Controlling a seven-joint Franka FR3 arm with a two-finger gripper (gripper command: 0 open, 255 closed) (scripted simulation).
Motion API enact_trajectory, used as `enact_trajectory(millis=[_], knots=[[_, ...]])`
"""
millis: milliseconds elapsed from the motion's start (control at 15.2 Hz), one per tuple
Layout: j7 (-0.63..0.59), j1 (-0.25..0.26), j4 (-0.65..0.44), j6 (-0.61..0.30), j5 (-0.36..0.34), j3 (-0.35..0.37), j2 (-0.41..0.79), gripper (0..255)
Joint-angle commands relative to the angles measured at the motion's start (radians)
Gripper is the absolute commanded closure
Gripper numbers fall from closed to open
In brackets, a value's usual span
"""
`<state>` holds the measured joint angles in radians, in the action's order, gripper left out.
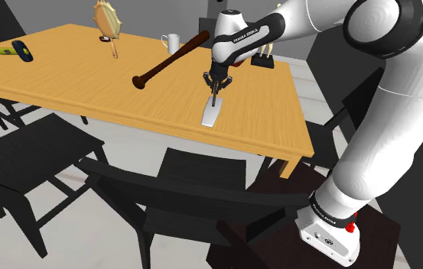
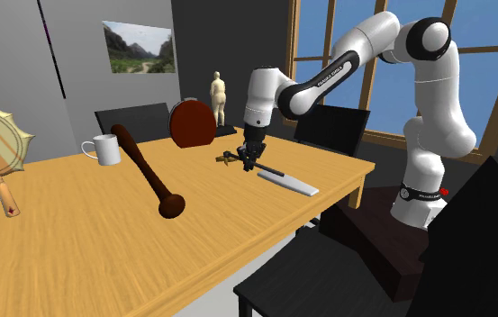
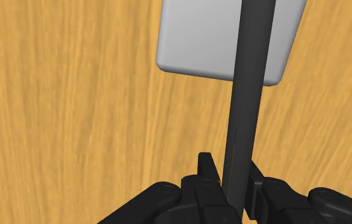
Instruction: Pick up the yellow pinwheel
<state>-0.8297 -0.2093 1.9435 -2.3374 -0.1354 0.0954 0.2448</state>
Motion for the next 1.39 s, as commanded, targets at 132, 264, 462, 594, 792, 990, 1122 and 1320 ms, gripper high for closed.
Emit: enact_trajectory(millis=[132,264,462,594,792,990,1122,1320], knots=[[-0.002,0.002,0.008,-0.002,0.001,0.002,0.001,255],[-0.004,0.004,0.000,0.001,0.000,0.003,0.006,255],[0.004,0.001,-0.011,0.024,0.005,0.003,-0.007,255],[0.008,0.001,-0.023,0.048,0.008,0.004,-0.019,255],[0.013,0.000,-0.042,0.084,0.014,0.005,-0.036,255],[0.018,0.000,-0.064,0.120,0.018,0.006,-0.051,255],[0.022,-0.001,-0.079,0.145,0.021,0.007,-0.060,255],[0.026,-0.001,-0.105,0.182,0.025,0.008,-0.072,255]])
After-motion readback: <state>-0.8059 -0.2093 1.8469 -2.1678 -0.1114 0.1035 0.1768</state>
